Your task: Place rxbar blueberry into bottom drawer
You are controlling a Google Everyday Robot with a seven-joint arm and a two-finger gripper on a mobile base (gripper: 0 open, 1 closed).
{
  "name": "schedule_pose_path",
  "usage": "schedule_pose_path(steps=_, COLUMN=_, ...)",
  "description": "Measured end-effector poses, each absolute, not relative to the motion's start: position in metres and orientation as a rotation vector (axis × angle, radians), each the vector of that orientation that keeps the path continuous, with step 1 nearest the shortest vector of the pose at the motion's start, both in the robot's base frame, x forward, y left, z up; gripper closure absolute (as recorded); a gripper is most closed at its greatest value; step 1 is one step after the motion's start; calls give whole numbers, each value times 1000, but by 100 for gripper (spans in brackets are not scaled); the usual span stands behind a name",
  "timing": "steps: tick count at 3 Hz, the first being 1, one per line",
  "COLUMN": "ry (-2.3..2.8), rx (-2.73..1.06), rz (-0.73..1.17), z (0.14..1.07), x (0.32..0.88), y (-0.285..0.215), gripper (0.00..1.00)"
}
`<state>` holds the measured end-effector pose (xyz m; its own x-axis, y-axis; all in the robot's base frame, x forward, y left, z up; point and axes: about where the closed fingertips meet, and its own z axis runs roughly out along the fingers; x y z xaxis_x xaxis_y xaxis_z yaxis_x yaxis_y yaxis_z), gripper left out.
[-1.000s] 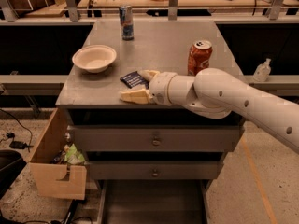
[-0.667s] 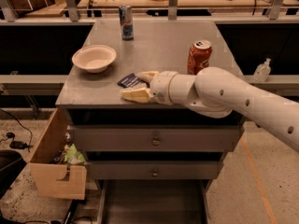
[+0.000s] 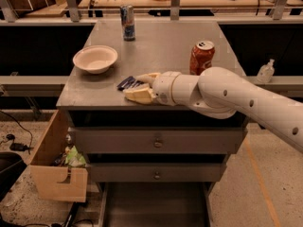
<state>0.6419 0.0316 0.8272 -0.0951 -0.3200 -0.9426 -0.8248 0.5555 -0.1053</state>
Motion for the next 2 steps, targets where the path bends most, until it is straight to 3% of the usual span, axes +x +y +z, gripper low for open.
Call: schedule_pose_path(steps=2, ry=1671, rx=-972, rz=562, z=828, x=642, y=32, gripper=100)
